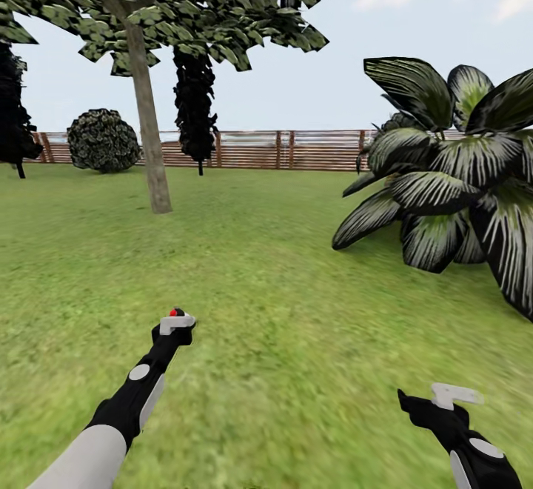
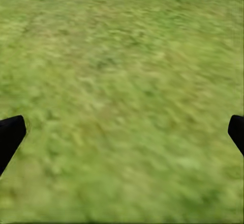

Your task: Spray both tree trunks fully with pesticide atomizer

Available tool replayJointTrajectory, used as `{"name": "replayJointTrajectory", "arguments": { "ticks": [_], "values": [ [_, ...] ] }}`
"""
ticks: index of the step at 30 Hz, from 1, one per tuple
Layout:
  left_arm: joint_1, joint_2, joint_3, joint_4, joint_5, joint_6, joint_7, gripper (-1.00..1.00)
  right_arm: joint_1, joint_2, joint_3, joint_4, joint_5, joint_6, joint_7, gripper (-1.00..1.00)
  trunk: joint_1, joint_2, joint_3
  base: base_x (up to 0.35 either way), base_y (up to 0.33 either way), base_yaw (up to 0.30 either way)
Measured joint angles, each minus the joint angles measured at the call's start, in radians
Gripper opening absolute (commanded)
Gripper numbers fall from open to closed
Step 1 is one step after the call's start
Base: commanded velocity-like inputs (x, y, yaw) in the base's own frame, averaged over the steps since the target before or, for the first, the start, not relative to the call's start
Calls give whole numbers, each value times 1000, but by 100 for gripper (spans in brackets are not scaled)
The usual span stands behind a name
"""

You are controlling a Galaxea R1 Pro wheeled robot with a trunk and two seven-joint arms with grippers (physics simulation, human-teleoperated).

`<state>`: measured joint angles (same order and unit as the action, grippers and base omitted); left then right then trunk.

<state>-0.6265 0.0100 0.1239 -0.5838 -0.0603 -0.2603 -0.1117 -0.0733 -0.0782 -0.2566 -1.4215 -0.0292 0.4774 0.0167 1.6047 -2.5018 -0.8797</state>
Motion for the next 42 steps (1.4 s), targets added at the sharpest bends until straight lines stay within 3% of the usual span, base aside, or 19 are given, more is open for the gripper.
{"name": "replayJointTrajectory", "arguments": {
  "ticks": [23, 27, 31, 34, 42],
  "values": [
    [0, 1, 6, 0, 2, 1, 1, -100, 0, 0, 1, 0, 0, 0, 0, 100, 0, 0, -27, 0, 310, 175],
    [0, 3, 48, -2, 2, 1, 2, -100, 0, 0, 0, 0, 0, 0, 0, 100, 0, 0, -29, 0, 310, 31],
    [0, 14, 129, -25, 1, 2, 1, -100, 0, 1, 1, 1, 2, 0, 0, 100, 0, 0, -29, 0, 310, 5],
    [0, 15, 144, -63, -1, 2, 1, -100, 0, 1, 1, 0, 2, 0, 0, 100, 0, 0, -29, 0, 310, 0],
    [0, 15, 146, -69, -1, 1, 1, -100, 0, 1, 1, 0, 3, 0, 0, 100, 0, 0, -29, 0, 310, 0]
  ]
}}
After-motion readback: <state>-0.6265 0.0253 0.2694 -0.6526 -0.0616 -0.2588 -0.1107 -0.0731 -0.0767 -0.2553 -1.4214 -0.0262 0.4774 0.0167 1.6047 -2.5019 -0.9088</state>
